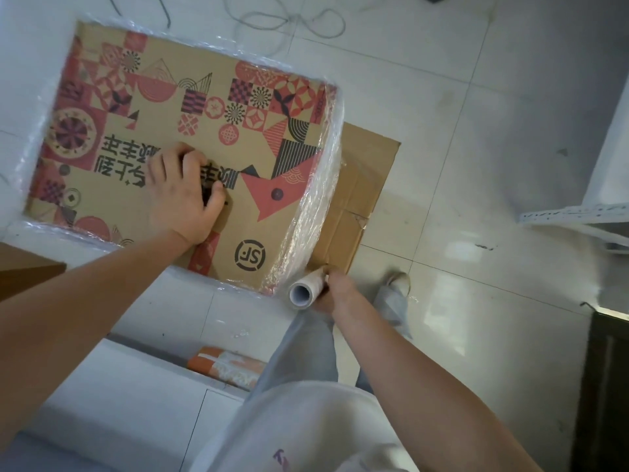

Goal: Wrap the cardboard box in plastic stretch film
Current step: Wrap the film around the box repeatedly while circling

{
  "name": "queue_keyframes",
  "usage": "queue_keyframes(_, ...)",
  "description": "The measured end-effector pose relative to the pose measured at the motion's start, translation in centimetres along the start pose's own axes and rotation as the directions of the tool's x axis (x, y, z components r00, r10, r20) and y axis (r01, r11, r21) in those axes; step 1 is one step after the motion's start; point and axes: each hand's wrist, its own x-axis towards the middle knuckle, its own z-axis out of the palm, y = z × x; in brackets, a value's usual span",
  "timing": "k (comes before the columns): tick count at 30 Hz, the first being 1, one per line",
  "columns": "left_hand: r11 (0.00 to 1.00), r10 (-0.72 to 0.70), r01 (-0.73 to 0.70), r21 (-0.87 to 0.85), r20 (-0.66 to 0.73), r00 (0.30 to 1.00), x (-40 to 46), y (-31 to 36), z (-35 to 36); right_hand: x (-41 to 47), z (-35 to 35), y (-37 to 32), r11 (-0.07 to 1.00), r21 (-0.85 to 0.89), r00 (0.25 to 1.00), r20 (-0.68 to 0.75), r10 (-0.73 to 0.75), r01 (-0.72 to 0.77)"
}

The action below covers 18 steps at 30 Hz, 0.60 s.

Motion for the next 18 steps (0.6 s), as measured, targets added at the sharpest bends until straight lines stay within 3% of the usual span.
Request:
queue_keyframes(8,0.996,-0.038,0.035,0.077,0.034,0.999,-0.3,0.5,-0.6,0.3,0.6,-1.3,0.978,-0.209,1.0,0.022,0.016,-0.011)
queue_keyframes(12,0.99,0.063,-0.071,0.123,0.07,0.996,-0.2,0.9,-0.9,-0.5,0.4,-2.7,0.959,-0.281,0.999,0.033,-0.033,0.04)
queue_keyframes(14,0.988,0.077,-0.087,0.129,0.077,0.994,0.2,1.4,-1.2,-0.5,0.2,-3.4,0.934,-0.355,0.998,-0.035,-0.053,0.038)
queue_keyframes(16,0.995,-0.034,0.029,0.097,0.051,0.998,0.4,3.1,-1.7,-1.2,0.1,-3.6,0.895,-0.426,0.991,0.046,-0.126,0.134)
queue_keyframes(18,0.945,-0.326,0.326,0.007,0.031,0.945,1.0,5.8,-1.6,-1.8,0.0,-3.6,0.91,-0.397,0.993,0.068,-0.1,0.119)
